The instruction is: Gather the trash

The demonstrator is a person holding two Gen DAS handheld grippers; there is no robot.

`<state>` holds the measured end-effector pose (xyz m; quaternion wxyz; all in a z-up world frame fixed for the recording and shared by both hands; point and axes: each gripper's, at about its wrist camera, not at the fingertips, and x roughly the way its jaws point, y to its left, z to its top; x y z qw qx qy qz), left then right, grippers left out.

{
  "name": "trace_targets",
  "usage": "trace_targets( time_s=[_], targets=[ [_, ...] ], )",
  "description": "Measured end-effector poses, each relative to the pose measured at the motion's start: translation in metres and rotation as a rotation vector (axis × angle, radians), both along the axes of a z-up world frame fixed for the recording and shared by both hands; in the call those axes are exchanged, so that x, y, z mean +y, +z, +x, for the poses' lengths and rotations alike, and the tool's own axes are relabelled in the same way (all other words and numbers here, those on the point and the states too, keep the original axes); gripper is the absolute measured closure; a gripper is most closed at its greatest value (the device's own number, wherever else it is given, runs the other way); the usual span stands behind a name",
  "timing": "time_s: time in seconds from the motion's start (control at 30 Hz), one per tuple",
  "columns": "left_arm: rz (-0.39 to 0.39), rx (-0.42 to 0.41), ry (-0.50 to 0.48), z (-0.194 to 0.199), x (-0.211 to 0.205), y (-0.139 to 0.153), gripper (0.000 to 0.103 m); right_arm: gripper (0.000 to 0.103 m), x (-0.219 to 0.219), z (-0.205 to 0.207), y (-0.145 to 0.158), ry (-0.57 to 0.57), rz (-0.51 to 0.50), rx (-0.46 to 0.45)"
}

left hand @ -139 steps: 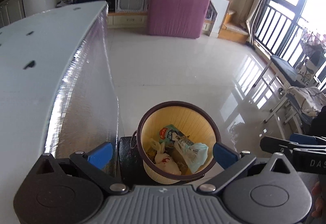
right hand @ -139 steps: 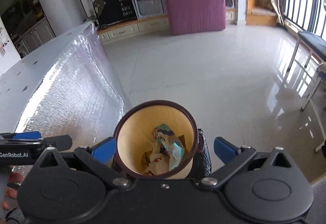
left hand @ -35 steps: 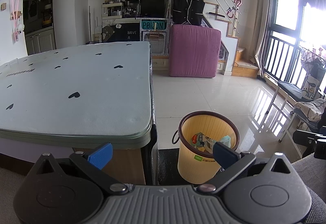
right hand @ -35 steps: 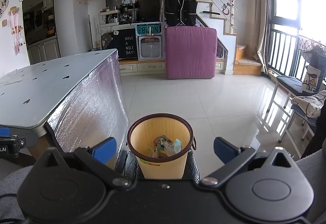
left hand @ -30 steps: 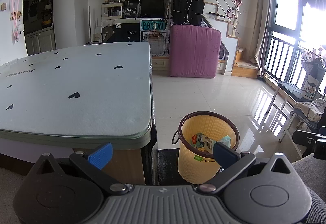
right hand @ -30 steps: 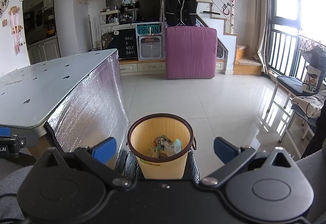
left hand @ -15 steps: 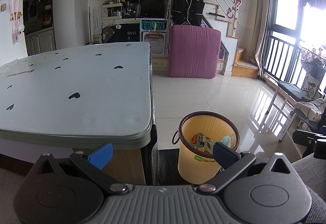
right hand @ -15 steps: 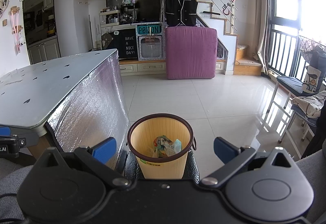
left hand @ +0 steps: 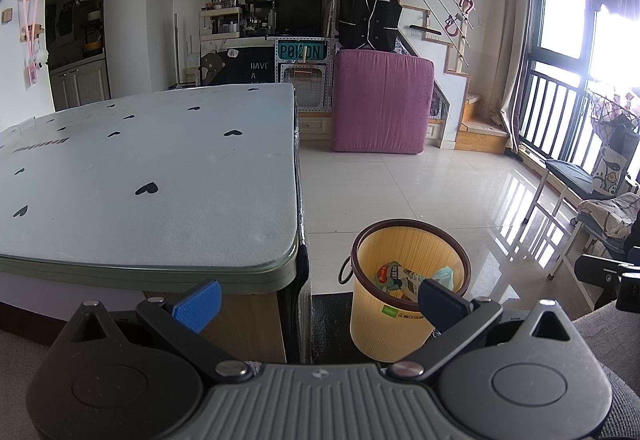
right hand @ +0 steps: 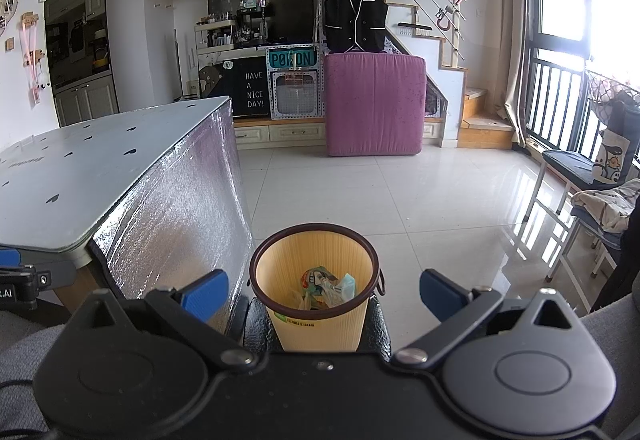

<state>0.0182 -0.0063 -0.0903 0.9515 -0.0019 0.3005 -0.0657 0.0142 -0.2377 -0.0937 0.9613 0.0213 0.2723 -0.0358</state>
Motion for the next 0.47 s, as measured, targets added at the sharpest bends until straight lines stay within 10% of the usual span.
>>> trace_targets(
  time_s=[0.47],
  targets=[
    [0.000, 0.000, 0.003, 0.0009, 0.0002, 0.0009, 0.000, 0.000, 0.0007, -0.0007, 0.0000, 0.000, -0.001, 0.000]
  ],
)
